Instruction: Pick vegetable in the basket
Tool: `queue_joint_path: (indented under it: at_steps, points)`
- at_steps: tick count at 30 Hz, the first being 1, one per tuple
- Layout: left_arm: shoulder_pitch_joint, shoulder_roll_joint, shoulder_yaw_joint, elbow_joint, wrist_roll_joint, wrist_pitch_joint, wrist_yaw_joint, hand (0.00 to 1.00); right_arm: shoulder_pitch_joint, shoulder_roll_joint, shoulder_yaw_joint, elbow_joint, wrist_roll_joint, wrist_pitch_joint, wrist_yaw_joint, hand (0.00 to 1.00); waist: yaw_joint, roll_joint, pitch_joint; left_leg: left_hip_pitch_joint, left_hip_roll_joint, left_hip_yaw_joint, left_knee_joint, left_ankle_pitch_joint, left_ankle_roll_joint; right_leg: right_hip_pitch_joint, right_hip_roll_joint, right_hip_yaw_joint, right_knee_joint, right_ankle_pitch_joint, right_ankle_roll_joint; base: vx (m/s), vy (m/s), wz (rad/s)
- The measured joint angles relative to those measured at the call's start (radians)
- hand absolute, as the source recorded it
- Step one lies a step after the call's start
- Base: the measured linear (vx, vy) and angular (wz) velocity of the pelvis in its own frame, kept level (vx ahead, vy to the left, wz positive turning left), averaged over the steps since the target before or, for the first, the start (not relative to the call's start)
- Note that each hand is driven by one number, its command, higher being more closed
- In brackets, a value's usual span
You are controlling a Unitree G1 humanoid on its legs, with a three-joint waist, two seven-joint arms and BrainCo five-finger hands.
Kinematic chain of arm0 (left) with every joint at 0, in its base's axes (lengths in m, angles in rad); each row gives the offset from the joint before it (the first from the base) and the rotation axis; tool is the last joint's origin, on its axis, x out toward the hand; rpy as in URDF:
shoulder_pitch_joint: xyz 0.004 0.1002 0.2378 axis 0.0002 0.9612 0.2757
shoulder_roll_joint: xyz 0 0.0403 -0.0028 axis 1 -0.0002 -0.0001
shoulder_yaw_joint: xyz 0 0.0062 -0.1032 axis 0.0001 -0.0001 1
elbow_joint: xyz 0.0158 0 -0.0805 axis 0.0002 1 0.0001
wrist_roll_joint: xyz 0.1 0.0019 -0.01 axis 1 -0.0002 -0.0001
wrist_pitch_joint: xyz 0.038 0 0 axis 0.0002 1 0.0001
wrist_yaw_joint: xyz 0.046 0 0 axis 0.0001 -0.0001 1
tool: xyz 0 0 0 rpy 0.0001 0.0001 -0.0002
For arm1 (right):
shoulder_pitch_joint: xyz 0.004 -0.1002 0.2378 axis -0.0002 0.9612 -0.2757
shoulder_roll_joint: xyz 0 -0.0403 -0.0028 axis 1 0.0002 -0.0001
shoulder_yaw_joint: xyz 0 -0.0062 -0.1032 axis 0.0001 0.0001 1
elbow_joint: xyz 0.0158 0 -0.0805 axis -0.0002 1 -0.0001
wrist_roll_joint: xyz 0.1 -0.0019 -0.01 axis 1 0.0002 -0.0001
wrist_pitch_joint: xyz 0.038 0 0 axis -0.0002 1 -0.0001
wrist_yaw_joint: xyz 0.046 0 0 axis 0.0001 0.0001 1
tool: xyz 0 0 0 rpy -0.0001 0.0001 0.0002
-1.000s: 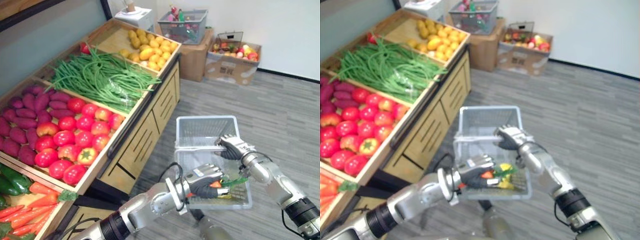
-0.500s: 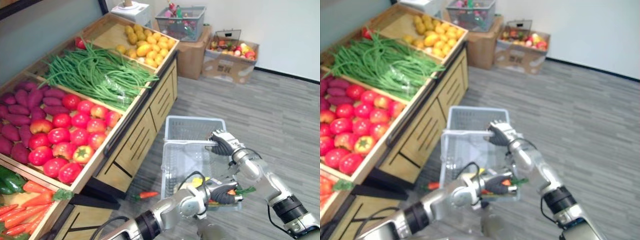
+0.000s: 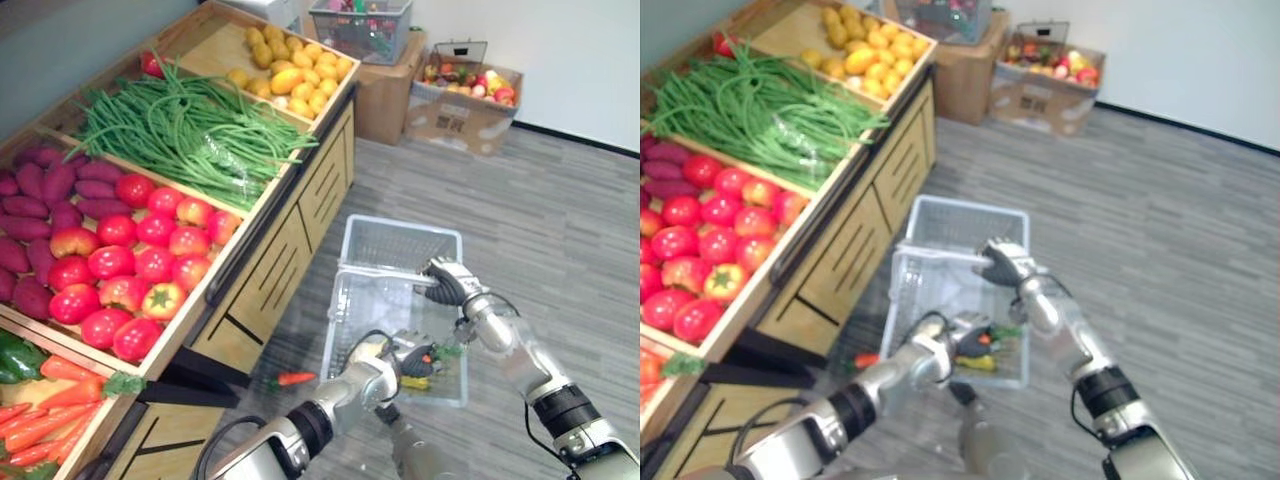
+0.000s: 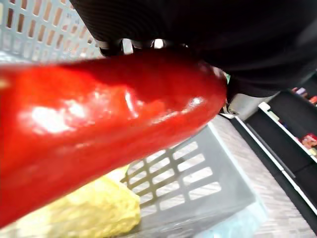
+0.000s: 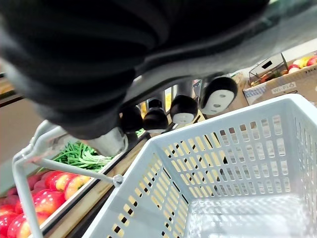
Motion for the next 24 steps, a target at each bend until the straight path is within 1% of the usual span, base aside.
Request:
queue_joint_path:
  at_steps: [1,3,11,16,17,19,20,21,22,24]
  points:
    - [-0.001,0.0,0.009,0.017,0.023,0.003,0.0,0.0,-0.002,0.0,-0.002,0.013,0.0,0.0,-0.007,1.0,-0.013,-0.003,0.002,-0.013,-0.011,-0.017,-0.01,0.002,0.003,0.001,-0.015,-0.008,-0.011,0.003,0.004,0.0,0.041,0.19]
    - [-0.002,0.0,0.01,0.03,0.034,0.008,0.0,0.0,-0.004,0.0,-0.003,0.026,0.0,0.001,-0.013,1.0,-0.018,-0.003,0.01,-0.012,-0.016,-0.021,-0.012,0.001,0.006,0.008,-0.022,-0.011,-0.017,0.004,0.006,0.0,0.038,0.14]
    - [-0.003,0.0,0.029,0.056,0.036,0.009,0.0,0.0,-0.004,0.0,-0.009,0.087,0.004,0.005,-0.014,1.0,-0.02,-0.006,0.019,-0.029,-0.04,-0.056,-0.028,0.001,0.013,0.021,-0.053,-0.026,-0.042,0.007,0.012,0.0,0.043,0.1]
    - [-0.008,0.001,0.028,0.052,0.036,0.008,0.0,0.0,0.0,0.0,-0.029,0.102,0.008,0.007,-0.014,1.0,-0.018,-0.004,0.021,-0.033,-0.042,-0.083,-0.028,-0.001,0.017,0.037,-0.064,-0.044,-0.048,0.007,0.013,0.0,0.037,0.15]
    - [-0.012,0.004,0.025,0.029,0.036,0.008,-0.005,0.0,0.001,0.0,-0.04,0.102,0.008,0.007,-0.014,1.0,-0.019,-0.004,0.021,-0.046,-0.043,-0.098,-0.027,-0.003,0.02,0.038,-0.069,-0.054,-0.048,0.006,0.013,-0.02,0.032,0.23]
    - [-0.012,0.02,0.014,-0.066,0.033,0.005,-0.012,0.0,0.009,0.001,-0.056,0.102,0.009,0.007,-0.014,1.0,-0.011,-0.004,0.021,-0.05,-0.042,-0.11,-0.026,-0.004,0.023,0.04,-0.074,-0.07,-0.048,0.006,0.014,-0.02,0.031,0.26]
    - [-0.012,0.03,0.005,-0.144,0.02,-0.006,-0.015,0.0,0.024,0.001,-0.074,0.102,0.008,0.007,-0.014,1.0,-0.009,-0.002,0.021,-0.062,-0.041,-0.129,-0.025,-0.003,0.025,0.046,-0.079,-0.083,-0.048,0.004,0.016,-0.02,0.028,0.35]
    - [-0.012,0.046,0.0,-0.231,0.012,-0.024,-0.016,0.0,0.046,0.002,-0.097,0.1,0.009,0.007,-0.014,1.0,-0.001,-0.002,0.021,-0.064,-0.037,-0.147,-0.023,-0.003,0.026,0.053,-0.082,-0.1,-0.048,0.004,0.016,-0.01,0.023,0.37]
    - [-0.012,0.057,-0.004,-0.28,0.009,-0.029,-0.018,0.0,0.064,0.002,-0.113,0.097,0.009,0.007,-0.014,1.0,0.01,-0.002,0.021,-0.065,-0.032,-0.151,-0.02,-0.004,0.026,0.056,-0.082,-0.106,-0.048,0.004,0.016,-0.01,0.02,0.32]
    - [-0.008,0.142,-0.017,-0.469,-0.072,-0.066,-0.044,0.0,0.119,0.002,-0.175,0.092,0.008,0.007,-0.015,1.0,0.023,0.0,0.02,-0.08,-0.016,-0.18,-0.004,-0.008,0.028,0.072,-0.082,-0.143,-0.044,0.002,0.016,-0.02,0.017,0.35]
